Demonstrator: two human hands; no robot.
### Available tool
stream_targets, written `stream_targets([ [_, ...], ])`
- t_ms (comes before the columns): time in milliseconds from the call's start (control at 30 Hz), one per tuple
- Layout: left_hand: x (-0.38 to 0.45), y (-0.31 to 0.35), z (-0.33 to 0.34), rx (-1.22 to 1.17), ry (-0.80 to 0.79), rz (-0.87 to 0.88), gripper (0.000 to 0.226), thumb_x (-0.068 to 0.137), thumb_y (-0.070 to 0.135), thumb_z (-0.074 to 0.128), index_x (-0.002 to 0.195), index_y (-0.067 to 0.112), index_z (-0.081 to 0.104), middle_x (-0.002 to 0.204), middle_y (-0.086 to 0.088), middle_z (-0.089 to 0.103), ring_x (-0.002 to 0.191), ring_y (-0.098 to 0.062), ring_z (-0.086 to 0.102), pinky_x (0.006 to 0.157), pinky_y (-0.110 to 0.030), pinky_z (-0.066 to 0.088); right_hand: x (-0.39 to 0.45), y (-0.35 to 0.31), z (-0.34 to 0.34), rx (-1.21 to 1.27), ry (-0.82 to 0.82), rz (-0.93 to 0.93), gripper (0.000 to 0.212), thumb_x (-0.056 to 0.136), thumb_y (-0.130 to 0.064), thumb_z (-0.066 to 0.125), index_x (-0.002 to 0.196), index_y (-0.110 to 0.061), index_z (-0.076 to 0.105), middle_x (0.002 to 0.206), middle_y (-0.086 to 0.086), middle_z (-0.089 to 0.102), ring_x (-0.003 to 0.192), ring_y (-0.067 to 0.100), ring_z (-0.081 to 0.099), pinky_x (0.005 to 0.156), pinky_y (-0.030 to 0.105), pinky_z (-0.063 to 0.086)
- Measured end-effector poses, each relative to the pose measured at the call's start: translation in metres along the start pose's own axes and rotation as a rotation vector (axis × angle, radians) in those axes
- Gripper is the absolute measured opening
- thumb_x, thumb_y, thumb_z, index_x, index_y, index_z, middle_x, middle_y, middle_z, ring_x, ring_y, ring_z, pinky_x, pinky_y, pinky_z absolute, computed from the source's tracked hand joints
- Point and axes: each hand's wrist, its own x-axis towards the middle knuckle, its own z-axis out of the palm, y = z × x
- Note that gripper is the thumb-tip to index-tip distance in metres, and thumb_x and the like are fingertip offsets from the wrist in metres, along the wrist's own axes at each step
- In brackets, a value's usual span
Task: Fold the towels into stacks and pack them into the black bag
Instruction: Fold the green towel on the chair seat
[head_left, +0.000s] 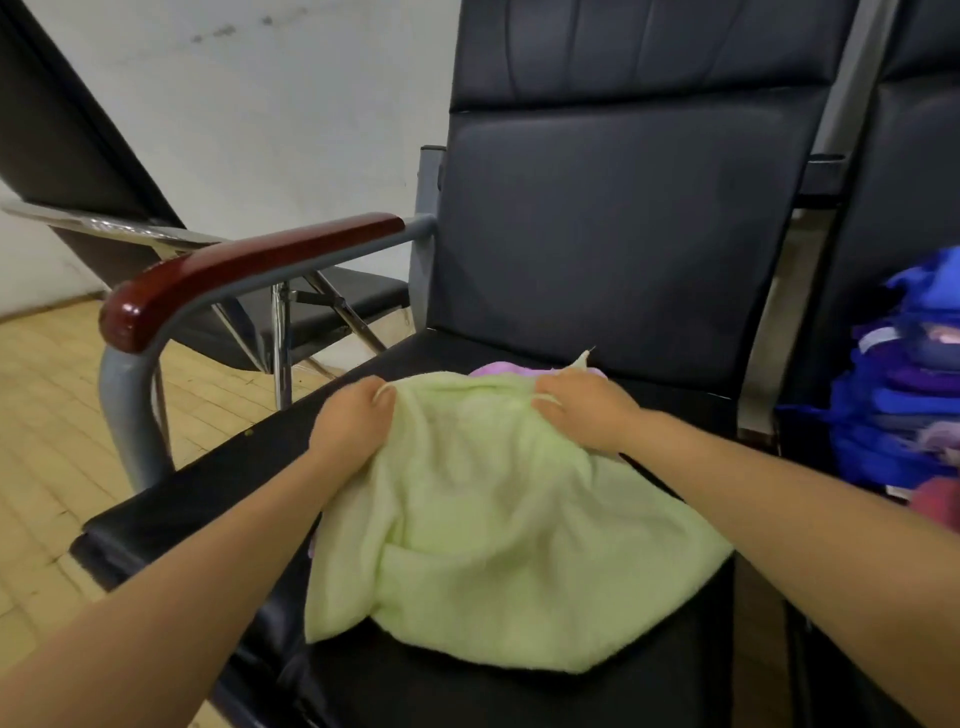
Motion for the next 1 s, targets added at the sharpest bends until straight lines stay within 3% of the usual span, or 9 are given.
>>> stream_targets([
  [100, -0.007, -0.007, 0.016, 0.106, -0.145, 0.074, 0.032, 0.1, 0.026, 0.036, 0.084, 0.011, 0.059, 0.084, -0.006, 0.06, 0.083, -0.024, 0.057, 0.073, -0.035, 0.043, -0.01, 0.011, 0.005, -0.197, 0.137, 0.022, 0.024, 0.1, -0.034, 0.035, 0.105, -0.018, 0.053, 0.103, 0.003, 0.061, 0.095, 0.03, 0.058, 0.066, 0.034, 0.037],
  [167, -0.012, -0.008, 0.019, 0.16, -0.144, 0.099, 0.034, 0.1, 0.026, 0.034, 0.084, 0.008, 0.058, 0.082, -0.007, 0.06, 0.08, -0.024, 0.056, 0.069, -0.034, 0.04, -0.014, 0.022, -0.002, -0.329, 0.204, 0.107, 0.027, 0.101, -0.033, 0.032, 0.105, -0.013, 0.049, 0.098, 0.006, 0.064, 0.087, 0.032, 0.061, 0.062, 0.034, 0.037],
  [267, -0.009, -0.006, 0.017, 0.17, -0.102, 0.105, 0.032, 0.101, 0.025, 0.034, 0.088, 0.011, 0.059, 0.083, -0.005, 0.059, 0.081, -0.022, 0.057, 0.072, -0.035, 0.043, -0.019, 0.037, -0.012, -0.392, 0.119, 0.231, 0.028, 0.1, -0.031, 0.034, 0.102, -0.011, 0.052, 0.103, 0.01, 0.064, 0.09, 0.032, 0.06, 0.064, 0.032, 0.033],
  [400, -0.002, -0.002, 0.009, 0.175, -0.03, 0.144, 0.027, 0.101, 0.029, 0.036, 0.091, 0.017, 0.058, 0.083, -0.001, 0.059, 0.081, -0.019, 0.057, 0.074, -0.037, 0.047, -0.021, 0.045, -0.031, -0.273, 0.036, 0.216, 0.024, 0.098, -0.032, 0.038, 0.09, -0.017, 0.055, 0.104, 0.006, 0.063, 0.091, 0.028, 0.056, 0.067, 0.031, 0.036],
  [533, 0.013, -0.001, 0.003, 0.075, 0.045, 0.122, 0.025, 0.1, 0.028, 0.039, 0.098, 0.016, 0.061, 0.09, -0.003, 0.062, 0.084, -0.019, 0.057, 0.077, -0.035, 0.045, -0.006, 0.048, -0.05, 0.048, 0.154, 0.265, 0.024, 0.094, -0.029, 0.046, 0.088, -0.011, 0.061, 0.089, 0.006, 0.064, 0.082, 0.026, 0.059, 0.066, 0.036, 0.044],
  [667, 0.034, 0.001, 0.01, 0.028, 0.077, 0.08, 0.028, 0.101, 0.027, 0.04, 0.113, 0.017, 0.063, 0.105, -0.005, 0.063, 0.095, -0.022, 0.057, 0.089, -0.038, 0.043, 0.015, 0.045, -0.051, 0.135, 0.239, 0.331, 0.021, 0.091, -0.021, 0.046, 0.086, -0.007, 0.062, 0.081, 0.006, 0.06, 0.073, 0.023, 0.053, 0.056, 0.031, 0.037],
  [733, 0.042, 0.002, 0.017, 0.051, 0.068, 0.054, 0.027, 0.1, 0.026, 0.041, 0.111, 0.019, 0.064, 0.103, -0.003, 0.062, 0.094, -0.021, 0.055, 0.087, -0.037, 0.042, 0.02, 0.048, -0.04, 0.103, 0.195, 0.363, 0.02, 0.092, -0.02, 0.045, 0.091, -0.011, 0.062, 0.092, 0.005, 0.06, 0.086, 0.024, 0.054, 0.063, 0.032, 0.042],
  [833, 0.047, -0.006, 0.032, 0.176, -0.022, 0.04, 0.023, 0.099, 0.027, 0.043, 0.108, 0.02, 0.063, 0.109, -0.005, 0.061, 0.098, -0.024, 0.055, 0.092, -0.04, 0.045, 0.019, 0.058, -0.014, 0.037, 0.05, 0.402, 0.022, 0.092, -0.022, 0.045, 0.109, -0.019, 0.06, 0.117, 0.008, 0.051, 0.116, 0.027, 0.042, 0.089, 0.038, 0.044],
  [1000, 0.042, -0.018, 0.041, 0.545, -0.075, 0.195, 0.028, 0.097, 0.043, 0.045, 0.115, 0.024, 0.054, 0.116, -0.005, 0.055, 0.108, -0.023, 0.049, 0.097, -0.041, 0.037, 0.008, 0.065, 0.001, 0.048, 0.11, 0.443, 0.031, 0.09, -0.034, 0.056, 0.114, -0.014, 0.053, 0.114, 0.007, 0.057, 0.109, 0.027, 0.051, 0.082, 0.037, 0.046],
])
